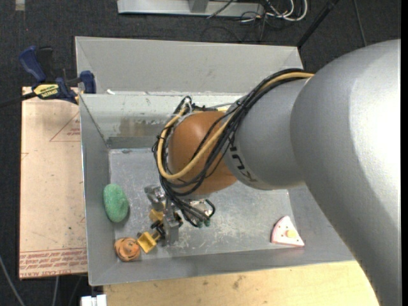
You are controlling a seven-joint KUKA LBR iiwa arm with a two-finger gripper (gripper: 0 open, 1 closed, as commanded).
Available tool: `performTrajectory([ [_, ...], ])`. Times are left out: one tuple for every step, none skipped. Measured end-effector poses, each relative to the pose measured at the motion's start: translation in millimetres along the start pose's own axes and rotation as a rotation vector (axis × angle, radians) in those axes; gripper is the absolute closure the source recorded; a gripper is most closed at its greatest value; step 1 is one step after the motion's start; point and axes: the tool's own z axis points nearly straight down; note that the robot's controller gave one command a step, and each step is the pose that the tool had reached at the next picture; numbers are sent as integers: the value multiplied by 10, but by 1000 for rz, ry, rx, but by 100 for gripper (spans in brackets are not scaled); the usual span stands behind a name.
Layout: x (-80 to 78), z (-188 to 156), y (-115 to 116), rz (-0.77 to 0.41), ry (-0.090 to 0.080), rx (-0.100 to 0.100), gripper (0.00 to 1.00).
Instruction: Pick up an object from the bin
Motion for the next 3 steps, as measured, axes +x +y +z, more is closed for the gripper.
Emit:
performTrajectory([
  [1,0,-3,0,1,0,100],
  [3,1,-3,0,1,0,100],
  [4,2,-2,0,2,0,100],
])
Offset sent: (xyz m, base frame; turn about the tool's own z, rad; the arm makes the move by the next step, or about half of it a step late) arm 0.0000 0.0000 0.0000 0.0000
